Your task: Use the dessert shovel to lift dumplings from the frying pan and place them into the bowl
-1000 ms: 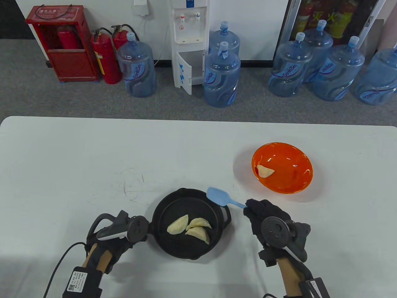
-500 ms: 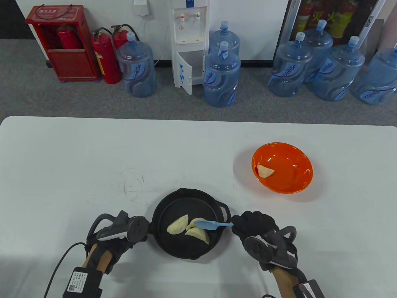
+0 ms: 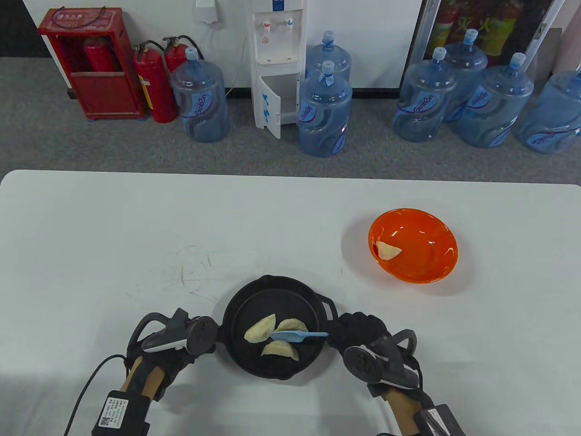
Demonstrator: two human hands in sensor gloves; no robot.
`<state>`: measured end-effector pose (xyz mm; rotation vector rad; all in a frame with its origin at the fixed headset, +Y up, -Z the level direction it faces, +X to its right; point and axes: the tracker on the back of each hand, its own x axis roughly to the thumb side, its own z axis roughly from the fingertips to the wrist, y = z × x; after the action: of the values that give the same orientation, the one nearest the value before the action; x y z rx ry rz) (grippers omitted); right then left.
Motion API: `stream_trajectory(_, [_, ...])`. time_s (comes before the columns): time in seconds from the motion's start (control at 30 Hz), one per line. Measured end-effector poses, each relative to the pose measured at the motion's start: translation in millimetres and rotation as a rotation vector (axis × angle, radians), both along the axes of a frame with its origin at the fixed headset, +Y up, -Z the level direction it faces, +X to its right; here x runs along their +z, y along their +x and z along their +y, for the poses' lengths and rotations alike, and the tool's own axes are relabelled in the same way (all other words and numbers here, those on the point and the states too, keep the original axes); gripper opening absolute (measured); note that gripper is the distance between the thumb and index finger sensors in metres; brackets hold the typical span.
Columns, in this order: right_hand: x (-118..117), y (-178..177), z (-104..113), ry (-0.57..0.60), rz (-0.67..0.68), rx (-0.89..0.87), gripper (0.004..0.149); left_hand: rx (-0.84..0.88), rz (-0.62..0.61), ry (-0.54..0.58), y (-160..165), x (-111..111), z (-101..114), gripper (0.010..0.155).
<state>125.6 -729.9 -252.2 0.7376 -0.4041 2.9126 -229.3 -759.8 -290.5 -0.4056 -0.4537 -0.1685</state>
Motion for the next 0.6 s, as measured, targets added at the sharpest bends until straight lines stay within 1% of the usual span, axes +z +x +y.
stream_trajectory(0.1, [-0.1, -4.4, -2.0, 0.018, 0.004, 0.014, 0.039, 0.000, 0.001, 0.000, 0.1, 0.1, 0.0, 0.055])
stream_trajectory(0.33, [1.6, -10.4, -2.8, 0.013, 0.063, 0.014, 0.039, 0.001, 0.002, 0.001, 0.3, 0.1, -0.1, 0.055])
stream_trajectory(0.53, [0.0, -11.9, -1.2, -0.013, 0.107, 0.021, 0.039, -0.004, 0.001, 0.001, 0.7, 0.1, -0.1, 0.054])
stream_trajectory(0.6, [-1.7, -10.4, -1.0, -0.062, 0.124, 0.017, 0.039, -0.008, -0.001, 0.001, 1.0, 0.3, -0.1, 0.054])
